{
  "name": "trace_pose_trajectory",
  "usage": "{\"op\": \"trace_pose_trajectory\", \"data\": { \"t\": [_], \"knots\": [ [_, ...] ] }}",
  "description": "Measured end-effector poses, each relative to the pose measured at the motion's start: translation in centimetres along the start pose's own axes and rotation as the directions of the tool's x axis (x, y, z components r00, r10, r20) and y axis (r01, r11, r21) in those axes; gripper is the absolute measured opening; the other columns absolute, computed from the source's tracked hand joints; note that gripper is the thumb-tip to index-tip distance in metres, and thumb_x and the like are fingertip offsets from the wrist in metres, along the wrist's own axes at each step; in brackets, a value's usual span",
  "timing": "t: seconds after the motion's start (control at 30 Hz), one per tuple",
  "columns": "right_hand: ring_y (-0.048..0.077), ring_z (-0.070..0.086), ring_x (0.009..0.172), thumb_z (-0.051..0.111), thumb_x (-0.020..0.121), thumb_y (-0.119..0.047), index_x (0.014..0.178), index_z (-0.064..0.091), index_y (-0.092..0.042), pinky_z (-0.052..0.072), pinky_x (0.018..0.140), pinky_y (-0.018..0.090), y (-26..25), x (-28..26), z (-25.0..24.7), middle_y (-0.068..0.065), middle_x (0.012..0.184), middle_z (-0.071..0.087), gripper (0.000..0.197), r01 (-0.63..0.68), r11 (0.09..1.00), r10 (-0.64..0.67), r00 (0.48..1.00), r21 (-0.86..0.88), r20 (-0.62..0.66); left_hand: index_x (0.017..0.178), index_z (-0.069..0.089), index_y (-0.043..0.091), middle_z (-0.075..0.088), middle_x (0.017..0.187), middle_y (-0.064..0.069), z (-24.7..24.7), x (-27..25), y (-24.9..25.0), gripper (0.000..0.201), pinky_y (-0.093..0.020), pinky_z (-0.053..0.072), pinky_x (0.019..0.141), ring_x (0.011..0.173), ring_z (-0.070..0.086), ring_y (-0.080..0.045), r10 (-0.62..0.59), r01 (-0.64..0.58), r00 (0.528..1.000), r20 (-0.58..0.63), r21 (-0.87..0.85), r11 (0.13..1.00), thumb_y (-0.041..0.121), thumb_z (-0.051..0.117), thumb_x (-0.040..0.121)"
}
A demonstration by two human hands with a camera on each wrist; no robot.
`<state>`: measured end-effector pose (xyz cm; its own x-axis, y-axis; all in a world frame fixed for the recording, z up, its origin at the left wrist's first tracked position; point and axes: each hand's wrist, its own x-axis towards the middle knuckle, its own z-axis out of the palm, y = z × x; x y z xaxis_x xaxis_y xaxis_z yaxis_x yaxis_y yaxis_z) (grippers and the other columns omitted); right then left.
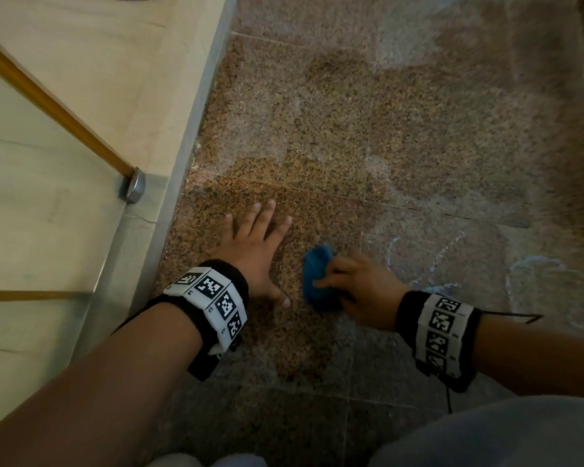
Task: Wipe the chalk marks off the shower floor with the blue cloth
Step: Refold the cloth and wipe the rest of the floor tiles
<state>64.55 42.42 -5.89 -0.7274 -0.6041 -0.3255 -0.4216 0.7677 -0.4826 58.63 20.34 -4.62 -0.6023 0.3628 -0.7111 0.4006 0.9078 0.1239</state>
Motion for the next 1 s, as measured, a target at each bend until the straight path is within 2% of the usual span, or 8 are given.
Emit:
{"op": "trace_pose_trajectory", "data": {
  "t": [0.1,0.17,0.27,0.33,0.53,0.73,0.87,1.0],
  "knots": [
    [0.028,0.054,0.100,0.060,0.081,-0.008,0.113,0.068,-0.021,0.046,0.086,0.037,1.0,0.6,-1.0,0.003,0.111,0.060,0.035,0.115,0.993,-0.114,0.983,0.001,0.144,0.147,-0.028,0.030,-0.043,0.149,-0.003,-0.4,0.7,0.7,0.136,-0.056,-0.012,0.114,0.140,-0.035,-0.027,0.023,-0.024,0.999,-0.025,-0.011,1.000,0.076,0.068,0.063],
    [0.027,0.056,0.101,0.061,0.079,-0.003,0.108,0.070,-0.021,0.048,0.088,0.038,3.0,1.3,-1.8,0.003,0.109,0.061,0.036,-0.030,0.997,0.030,1.000,0.064,0.003,0.146,-0.030,0.030,-0.043,0.150,-0.003,-0.3,1.0,1.0,0.136,-0.056,-0.014,0.113,0.140,-0.035,-0.026,0.037,-0.038,0.998,-0.045,-0.031,0.999,0.075,0.068,0.063],
    [0.030,0.053,0.106,0.062,0.080,-0.002,0.113,0.068,-0.021,0.044,0.092,0.039,5.2,1.6,-2.7,0.005,0.113,0.059,0.038,-0.293,0.951,0.307,0.932,0.102,-0.191,0.146,-0.031,0.029,-0.042,0.150,-0.003,-0.3,1.4,1.3,0.136,-0.058,-0.011,0.115,0.140,-0.035,-0.026,0.047,-0.049,0.997,-0.055,-0.036,0.998,0.076,0.067,0.064],
    [0.033,0.054,0.101,0.064,0.078,-0.004,0.113,0.068,-0.021,0.043,0.088,0.040,4.5,1.4,-2.4,0.006,0.108,0.061,0.039,-0.300,0.953,0.303,0.929,0.048,-0.214,0.145,-0.031,0.029,-0.043,0.150,-0.004,-0.2,1.9,1.5,0.135,-0.058,-0.011,0.115,0.140,-0.035,-0.026,0.047,-0.049,0.998,-0.049,-0.041,0.998,0.075,0.067,0.065],
    [0.032,0.055,0.091,0.052,0.078,-0.016,0.107,0.070,-0.024,0.051,0.075,0.042,0.4,-0.5,-0.6,0.003,0.102,0.063,0.035,-0.097,0.993,0.092,0.993,0.071,0.074,0.146,-0.031,0.029,-0.045,0.148,-0.005,-0.5,3.6,2.6,0.135,-0.062,-0.011,0.113,0.139,-0.036,-0.028,0.075,-0.076,0.997,-0.025,-0.043,0.996,0.072,0.069,0.066],
    [0.026,0.054,0.106,0.057,0.088,-0.012,0.116,0.066,-0.022,0.043,0.088,0.030,1.1,1.5,-2.6,0.006,0.116,0.057,0.032,-0.317,0.945,0.320,0.947,0.084,-0.027,0.146,-0.028,0.031,-0.041,0.151,-0.003,-0.6,3.5,3.0,0.125,-0.063,-0.006,0.114,0.143,-0.030,-0.027,0.033,-0.033,0.999,-0.006,-0.026,0.999,0.056,0.072,0.076],
    [0.026,0.048,0.115,0.053,0.092,-0.014,0.126,0.060,-0.024,0.038,0.094,0.030,0.0,1.4,-2.8,0.007,0.124,0.051,0.036,-0.395,0.918,0.394,0.919,0.037,0.026,0.147,-0.027,0.033,-0.040,0.152,-0.001,-0.6,3.6,3.4,0.121,-0.061,-0.004,0.115,0.144,-0.028,-0.026,0.013,-0.014,1.000,-0.020,-0.049,0.999,0.045,0.074,0.080],
    [0.023,0.038,0.128,0.049,0.096,-0.018,0.139,0.044,-0.024,0.028,0.105,0.025,0.1,0.4,-4.9,0.005,0.141,0.038,0.044,-0.374,0.927,0.363,0.903,0.007,0.228,0.147,-0.026,0.034,-0.040,0.152,-0.001,-0.8,3.3,3.6,0.122,-0.061,-0.002,0.115,0.144,-0.027,-0.026,-0.001,0.001,1.000,-0.005,-0.059,0.998,0.043,0.075,0.080]
  ]
}}
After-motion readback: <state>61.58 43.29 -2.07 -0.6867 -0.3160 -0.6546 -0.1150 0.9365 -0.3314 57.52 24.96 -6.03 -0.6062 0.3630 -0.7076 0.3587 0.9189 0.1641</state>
